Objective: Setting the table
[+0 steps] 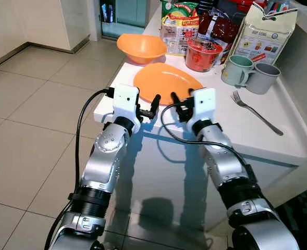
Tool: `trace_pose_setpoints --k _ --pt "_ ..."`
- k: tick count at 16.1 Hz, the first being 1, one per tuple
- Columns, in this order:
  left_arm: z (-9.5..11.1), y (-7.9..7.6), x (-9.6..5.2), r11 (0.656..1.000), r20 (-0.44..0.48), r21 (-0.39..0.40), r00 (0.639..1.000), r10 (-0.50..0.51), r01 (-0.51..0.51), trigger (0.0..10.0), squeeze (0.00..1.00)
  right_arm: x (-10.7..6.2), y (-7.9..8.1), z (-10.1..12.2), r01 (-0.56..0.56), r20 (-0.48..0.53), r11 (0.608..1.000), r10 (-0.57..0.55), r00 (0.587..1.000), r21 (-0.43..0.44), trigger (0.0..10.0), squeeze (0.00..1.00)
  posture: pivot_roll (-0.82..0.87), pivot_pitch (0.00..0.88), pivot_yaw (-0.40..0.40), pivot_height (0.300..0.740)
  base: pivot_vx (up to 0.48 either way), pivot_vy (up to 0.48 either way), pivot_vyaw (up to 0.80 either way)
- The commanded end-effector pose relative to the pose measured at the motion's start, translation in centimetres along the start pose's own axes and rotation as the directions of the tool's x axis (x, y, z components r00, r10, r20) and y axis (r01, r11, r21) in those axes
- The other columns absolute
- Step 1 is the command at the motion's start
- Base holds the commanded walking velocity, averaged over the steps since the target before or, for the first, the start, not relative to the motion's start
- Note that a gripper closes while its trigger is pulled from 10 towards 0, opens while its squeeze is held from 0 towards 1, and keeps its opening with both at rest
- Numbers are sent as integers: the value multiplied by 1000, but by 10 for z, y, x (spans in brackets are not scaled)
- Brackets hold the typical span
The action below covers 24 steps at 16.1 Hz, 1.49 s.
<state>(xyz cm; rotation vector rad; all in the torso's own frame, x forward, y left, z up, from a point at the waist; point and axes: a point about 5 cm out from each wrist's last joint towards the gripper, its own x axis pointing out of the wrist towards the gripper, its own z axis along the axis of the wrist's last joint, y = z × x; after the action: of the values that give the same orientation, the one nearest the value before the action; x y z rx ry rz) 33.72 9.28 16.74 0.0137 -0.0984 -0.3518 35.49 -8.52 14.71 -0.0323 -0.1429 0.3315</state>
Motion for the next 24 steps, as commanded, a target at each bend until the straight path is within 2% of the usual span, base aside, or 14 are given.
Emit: trace_pose_setpoints --k 1,3,9,18,24 --pt "7 -1 5 1000 24 5 1000 19 -19 10000 0 4 0 5 -8 -1 1000 8 1000 -10 10000 0 81 0 -106 740 0 0 0" --pt "7 14 4 997 16 7 996 83 -83 10000 0 6 6 6 -32 -1 999 32 999 -8 10000 0 86 0 -110 740 0 0 0" --pt "13 21 6 989 54 -14 988 147 -147 10000 0 9 9 7 -41 -1 999 41 999 -6 10000 0 91 0 -106 740 0 0 0" --pt "13 25 8 985 67 10 983 172 -173 10000 0 10 8 7 -40 -5 999 40 999 -3 10000 0 93 0 -105 740 0 0 0" --pt "13 22 10 985 69 -4 983 170 -170 10000 0 12 8 7 -41 -7 999 40 999 -5 10000 0 92 0 -107 740 0 -377 0"
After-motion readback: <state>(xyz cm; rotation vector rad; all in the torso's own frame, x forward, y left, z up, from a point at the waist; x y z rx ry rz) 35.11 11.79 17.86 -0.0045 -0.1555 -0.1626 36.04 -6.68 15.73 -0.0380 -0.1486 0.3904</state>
